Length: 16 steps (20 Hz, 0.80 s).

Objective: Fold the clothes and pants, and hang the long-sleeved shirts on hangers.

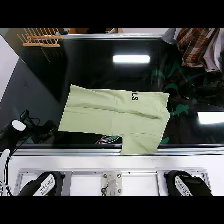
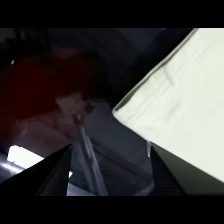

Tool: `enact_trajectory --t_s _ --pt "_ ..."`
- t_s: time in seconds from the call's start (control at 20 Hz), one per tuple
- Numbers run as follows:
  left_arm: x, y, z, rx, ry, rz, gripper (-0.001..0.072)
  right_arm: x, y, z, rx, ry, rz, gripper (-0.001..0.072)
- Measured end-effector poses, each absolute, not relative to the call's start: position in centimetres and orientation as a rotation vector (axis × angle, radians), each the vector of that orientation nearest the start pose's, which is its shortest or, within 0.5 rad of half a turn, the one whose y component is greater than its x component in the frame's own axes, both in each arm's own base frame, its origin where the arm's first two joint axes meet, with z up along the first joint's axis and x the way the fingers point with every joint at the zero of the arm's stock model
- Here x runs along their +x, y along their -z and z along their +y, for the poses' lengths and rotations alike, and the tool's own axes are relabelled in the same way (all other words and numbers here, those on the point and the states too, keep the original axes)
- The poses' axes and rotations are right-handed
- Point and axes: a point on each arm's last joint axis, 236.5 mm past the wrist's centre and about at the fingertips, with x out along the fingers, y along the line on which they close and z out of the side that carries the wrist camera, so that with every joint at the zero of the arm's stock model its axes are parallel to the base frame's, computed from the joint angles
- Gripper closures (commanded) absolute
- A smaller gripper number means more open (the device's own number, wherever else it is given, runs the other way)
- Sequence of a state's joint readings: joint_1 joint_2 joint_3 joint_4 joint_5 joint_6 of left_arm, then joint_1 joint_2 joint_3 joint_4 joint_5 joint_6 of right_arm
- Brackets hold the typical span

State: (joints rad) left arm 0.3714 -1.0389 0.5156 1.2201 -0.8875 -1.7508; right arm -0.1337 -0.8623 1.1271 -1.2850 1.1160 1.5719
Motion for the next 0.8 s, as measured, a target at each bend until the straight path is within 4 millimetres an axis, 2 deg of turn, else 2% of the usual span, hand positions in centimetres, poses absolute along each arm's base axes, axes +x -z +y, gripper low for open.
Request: enact_trajectory --t_s 0.3,0.35,0.4,0.45,0.5,0.65,0.75,0.8 --pt "28.6 11.9 0.9 -0.85 -0.327 1.273 0.0213 35.2 -16.6 1.7 0.299 -0.077 0.818 0.0203" --pt "29.3 11.9 0.4 -0.852 -0.314 1.274 0.0246 35.2 -16.6 1.7 0.3 -0.077 0.818 0.0203" --pt "29.9 11.9 0.0 -0.845 -0.302 1.276 0.0431 35.2 -16.6 1.8 0.3 -0.077 0.818 0.0203" --pt "30.4 12.0 -0.4 -0.834 -0.29 1.281 0.0579 35.2 -16.6 1.8 0.3 -0.078 0.818 0.0203" --pt "30.8 11.9 -0.7 -0.828 -0.28 1.284 0.0687 35.2 -16.6 1.8 0.302 -0.078 0.817 0.0203" --pt "32.3 10.9 -1.3 -0.816 -0.251 1.254 0.0701 34.8 -16.1 1.3 0.294 -0.063 0.842 0.0203" --pt "32.7 9.6 -1.4 -0.79 -0.225 1.229 0.0701 33.3 -14.0 0.3 0.294 -0.03 0.923 0.0203" --pt "32.6 9.0 -1.5 -0.766 -0.208 1.222 0.0701 32.0 -12.1 -0.3 0.305 -0.008 0.99 0.0202"
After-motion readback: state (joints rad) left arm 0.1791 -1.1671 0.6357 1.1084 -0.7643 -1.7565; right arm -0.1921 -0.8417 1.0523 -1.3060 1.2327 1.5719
